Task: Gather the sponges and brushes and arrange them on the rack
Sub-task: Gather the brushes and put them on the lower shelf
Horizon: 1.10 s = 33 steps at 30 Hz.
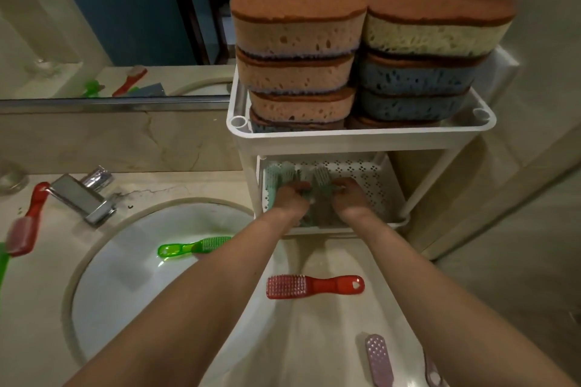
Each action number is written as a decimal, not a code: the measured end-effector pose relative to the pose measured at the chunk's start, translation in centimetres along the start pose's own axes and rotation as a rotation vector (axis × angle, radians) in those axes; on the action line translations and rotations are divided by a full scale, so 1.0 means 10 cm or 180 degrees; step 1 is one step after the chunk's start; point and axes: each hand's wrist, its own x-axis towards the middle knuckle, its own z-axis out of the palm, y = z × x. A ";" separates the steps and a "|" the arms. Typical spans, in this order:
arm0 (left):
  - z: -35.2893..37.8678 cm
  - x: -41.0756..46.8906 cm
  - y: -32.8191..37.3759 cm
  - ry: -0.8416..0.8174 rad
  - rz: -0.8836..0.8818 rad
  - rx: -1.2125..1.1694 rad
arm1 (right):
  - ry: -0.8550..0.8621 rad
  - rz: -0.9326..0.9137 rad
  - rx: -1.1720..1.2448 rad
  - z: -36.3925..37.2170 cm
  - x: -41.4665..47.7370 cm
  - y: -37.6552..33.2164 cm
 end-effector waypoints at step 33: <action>-0.01 -0.02 -0.38 -0.0436 0.1173 0.2505 | -0.0625 -0.0407 -0.1046 0.17 0.07 0.06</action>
